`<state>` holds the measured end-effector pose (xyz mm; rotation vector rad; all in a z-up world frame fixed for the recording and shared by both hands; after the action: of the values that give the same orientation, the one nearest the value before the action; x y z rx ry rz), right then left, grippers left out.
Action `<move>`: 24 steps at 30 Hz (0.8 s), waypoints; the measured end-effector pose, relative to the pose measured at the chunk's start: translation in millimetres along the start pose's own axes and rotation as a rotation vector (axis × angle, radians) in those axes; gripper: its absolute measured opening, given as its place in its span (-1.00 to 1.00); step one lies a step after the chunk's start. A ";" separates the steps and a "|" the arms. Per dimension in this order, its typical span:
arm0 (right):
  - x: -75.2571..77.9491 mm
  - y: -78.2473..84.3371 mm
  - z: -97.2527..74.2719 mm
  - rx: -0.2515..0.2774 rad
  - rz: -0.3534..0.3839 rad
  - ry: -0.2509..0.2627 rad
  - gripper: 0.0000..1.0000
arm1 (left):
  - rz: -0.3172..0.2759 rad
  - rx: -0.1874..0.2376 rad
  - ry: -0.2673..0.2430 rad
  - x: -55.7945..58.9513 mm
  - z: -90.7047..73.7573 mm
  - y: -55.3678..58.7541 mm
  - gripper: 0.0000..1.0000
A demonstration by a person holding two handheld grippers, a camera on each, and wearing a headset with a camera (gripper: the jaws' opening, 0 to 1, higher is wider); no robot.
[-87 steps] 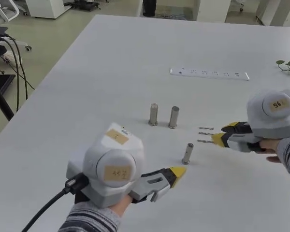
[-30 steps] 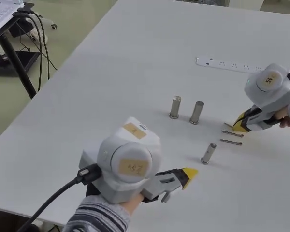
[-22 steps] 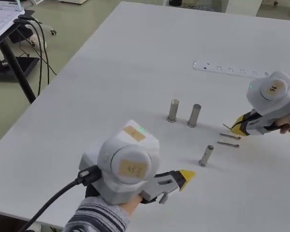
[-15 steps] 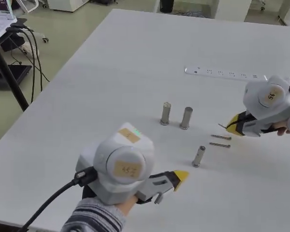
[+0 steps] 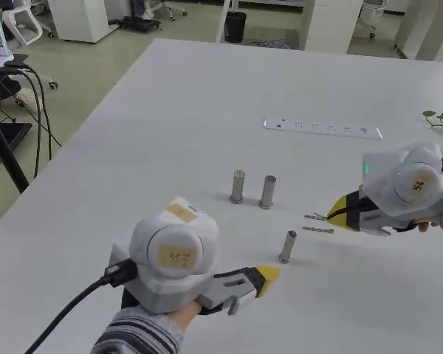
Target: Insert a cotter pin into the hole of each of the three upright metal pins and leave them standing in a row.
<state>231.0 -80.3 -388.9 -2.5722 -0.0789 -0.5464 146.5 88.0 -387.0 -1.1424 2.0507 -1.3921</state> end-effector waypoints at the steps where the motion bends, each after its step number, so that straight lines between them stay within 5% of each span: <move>1: -3.6 -2.6 -2.6 0.005 -0.006 -0.003 -1.00 | -0.027 0.023 0.016 1.6 1.5 -1.3 0.30; 5: -13.1 -10.4 -8.1 0.031 -0.033 -0.009 -1.00 | -0.140 0.071 0.076 4.3 1.8 -3.7 0.22; 9: -22.0 -17.5 -10.0 0.057 -0.060 -0.018 -1.00 | -0.168 0.075 0.097 5.5 2.2 -2.6 0.09; 24: -54.7 -48.8 -2.6 0.156 -0.105 -0.067 -1.00 | -0.159 0.087 0.188 20.7 4.4 -5.6 -0.45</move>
<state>172.3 -36.5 -385.6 -2.4442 -0.2705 -0.4729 139.9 67.8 -381.5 -1.1994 2.0383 -1.7073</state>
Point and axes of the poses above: the centre of the closed fingertips' face, and the gripper's own axes: z roughly forward along the fingers, x roughly to its right, y roughly out of its underside, the point moved 5 cm from there along -z, roughly backward along the fingers, and after that the axes turned 2 degrees about y, right-handed, at the moved point
